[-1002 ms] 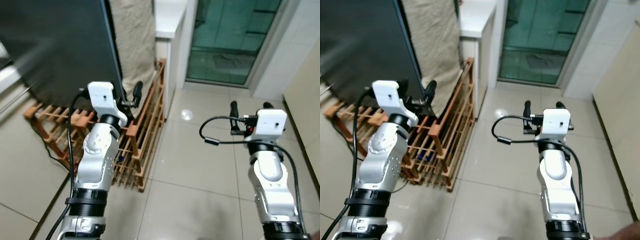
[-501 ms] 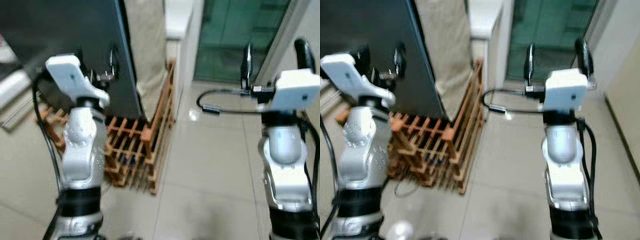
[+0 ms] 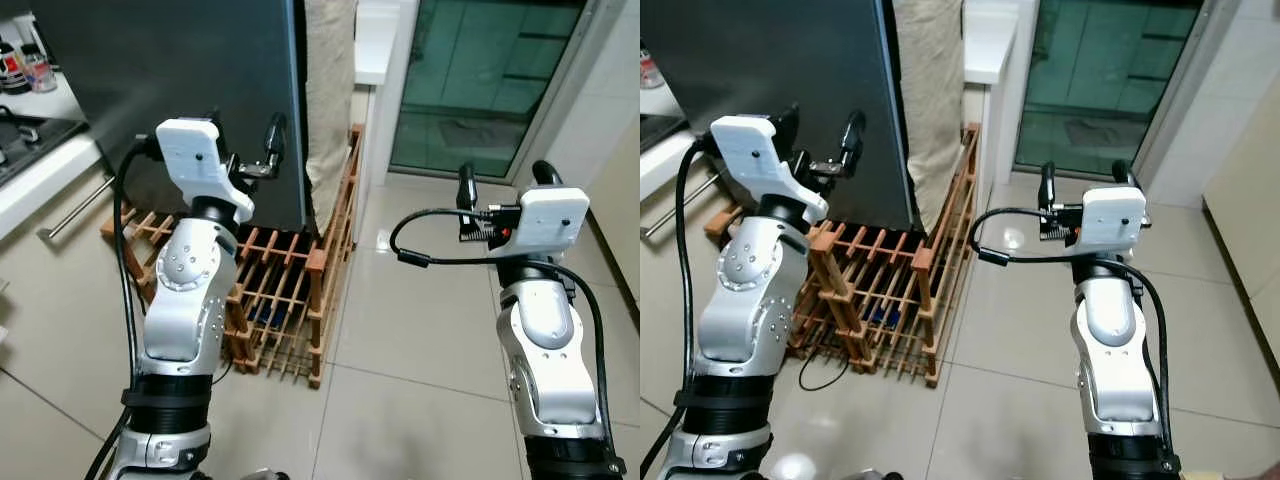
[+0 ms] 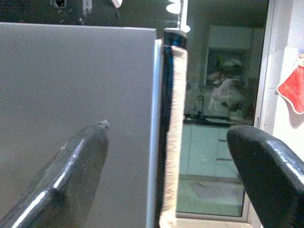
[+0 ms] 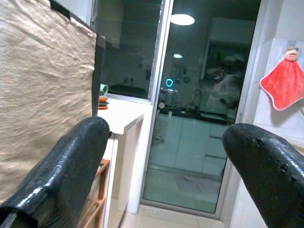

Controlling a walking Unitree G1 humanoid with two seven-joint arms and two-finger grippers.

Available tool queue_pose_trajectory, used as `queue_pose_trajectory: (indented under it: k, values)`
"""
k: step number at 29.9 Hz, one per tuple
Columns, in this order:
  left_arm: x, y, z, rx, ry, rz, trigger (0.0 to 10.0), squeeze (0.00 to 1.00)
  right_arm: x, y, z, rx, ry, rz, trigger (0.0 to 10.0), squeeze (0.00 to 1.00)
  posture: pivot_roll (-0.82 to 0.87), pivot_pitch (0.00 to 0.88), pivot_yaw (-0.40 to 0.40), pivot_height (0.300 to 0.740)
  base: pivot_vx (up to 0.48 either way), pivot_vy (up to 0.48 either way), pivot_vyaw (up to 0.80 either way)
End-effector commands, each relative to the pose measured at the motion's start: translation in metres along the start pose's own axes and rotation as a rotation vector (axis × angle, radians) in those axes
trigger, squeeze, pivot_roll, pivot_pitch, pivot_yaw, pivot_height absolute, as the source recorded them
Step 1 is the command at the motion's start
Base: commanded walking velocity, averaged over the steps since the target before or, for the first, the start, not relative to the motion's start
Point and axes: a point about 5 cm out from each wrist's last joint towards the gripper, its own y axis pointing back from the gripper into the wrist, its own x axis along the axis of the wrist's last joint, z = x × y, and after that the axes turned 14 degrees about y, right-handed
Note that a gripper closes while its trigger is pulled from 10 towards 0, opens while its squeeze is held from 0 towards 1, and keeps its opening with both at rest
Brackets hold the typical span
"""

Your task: Restocking fridge

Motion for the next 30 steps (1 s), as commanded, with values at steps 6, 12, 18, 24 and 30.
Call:
queue_pose_trajectory:
  k: [6, 12, 18, 24, 30]
  values:
    - [-0.013, 0.001, 0.002, 0.005, 0.054, -0.069, 10.0, 0.0, -0.001, -0.002, 0.008, -0.005, 0.013, -0.004, 10.0, 0.0, -0.13, 0.011, 0.042, 0.74, 0.337, -0.322, 0.0]
    - [0.003, -0.004, -0.003, 0.04, 0.073, 0.034, 10.0, 0.0, 0.029, -0.007, 0.028, -0.145, 0.125, 0.159, 10.0, 0.0, -0.13, 0.014, 0.045, 0.74, 0.144, 0.0, 0.0]
    - [0.038, -0.019, -0.002, 0.108, -0.044, 0.156, 10.0, 0.0, 0.05, -0.016, 0.042, -0.209, 0.112, 0.219, 10.0, 0.0, -0.13, 0.014, 0.043, 0.74, 0.0, 0.0, 0.0]
    - [0.038, -0.017, 0.012, 0.013, 0.004, 0.165, 10.0, 0.0, 0.074, -0.023, 0.043, -0.212, 0.116, 0.32, 10.0, 0.0, -0.13, 0.014, 0.039, 0.74, 0.0, 0.0, 0.0]
    - [0.038, -0.017, 0.014, -0.004, 0.032, 0.19, 10.0, 0.0, 0.05, -0.021, 0.036, -0.183, 0.076, 0.22, 10.0, 0.0, -0.13, 0.009, 0.034, 0.74, 0.294, 0.0, 0.0]
